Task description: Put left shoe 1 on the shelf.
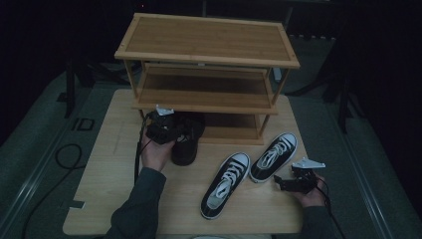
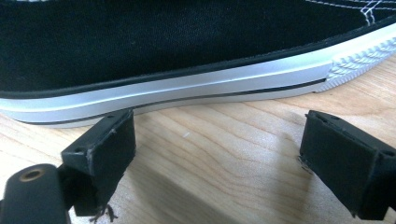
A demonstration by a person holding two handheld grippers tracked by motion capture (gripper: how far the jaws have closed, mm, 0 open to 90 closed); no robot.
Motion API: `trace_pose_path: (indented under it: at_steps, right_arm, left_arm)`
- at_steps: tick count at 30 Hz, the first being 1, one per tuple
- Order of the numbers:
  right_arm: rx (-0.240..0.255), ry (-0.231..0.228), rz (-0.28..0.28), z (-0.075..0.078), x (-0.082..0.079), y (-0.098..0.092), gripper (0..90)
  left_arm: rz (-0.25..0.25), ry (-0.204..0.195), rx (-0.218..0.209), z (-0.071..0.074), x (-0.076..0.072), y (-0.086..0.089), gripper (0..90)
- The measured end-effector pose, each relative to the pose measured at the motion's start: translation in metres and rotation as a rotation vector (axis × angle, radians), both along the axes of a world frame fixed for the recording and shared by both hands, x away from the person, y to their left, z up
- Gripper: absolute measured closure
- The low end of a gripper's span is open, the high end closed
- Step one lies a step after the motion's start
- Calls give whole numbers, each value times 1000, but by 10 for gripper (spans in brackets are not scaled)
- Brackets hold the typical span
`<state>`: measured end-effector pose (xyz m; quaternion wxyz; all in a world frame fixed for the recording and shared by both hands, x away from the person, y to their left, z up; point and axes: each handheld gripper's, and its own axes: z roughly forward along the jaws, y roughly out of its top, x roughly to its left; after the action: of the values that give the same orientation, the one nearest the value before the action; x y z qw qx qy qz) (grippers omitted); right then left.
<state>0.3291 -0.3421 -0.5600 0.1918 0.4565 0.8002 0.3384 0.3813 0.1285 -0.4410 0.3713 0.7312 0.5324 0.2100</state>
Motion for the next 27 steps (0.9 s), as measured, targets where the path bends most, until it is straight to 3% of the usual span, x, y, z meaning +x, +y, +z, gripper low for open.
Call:
trace_pose_path:
  at_steps: [4, 7, 11, 19, 24, 27]
  right_arm:
    - [0, 0, 0, 0, 0, 0, 103]
    - [0, 0, 0, 0, 0, 0, 103]
    - [0, 0, 0, 0, 0, 0, 103]
    - [1, -1, 0, 0, 0, 0, 103]
    - [1, 1, -1, 0, 0, 0, 103]
    - [1, 1, -1, 0, 0, 0, 103]
  left_arm:
    - [-37, -40, -2, 9, -23, 1, 587]
    - [-56, -54, -6, 12, -32, 0, 600]
    - [-90, -63, 11, 15, -46, -2, 680]
    - [-156, -29, 23, 10, -65, -3, 872]
    - [-175, 4, 60, -6, -71, -13, 886]
    - [-174, 23, 59, -14, -70, -15, 886]
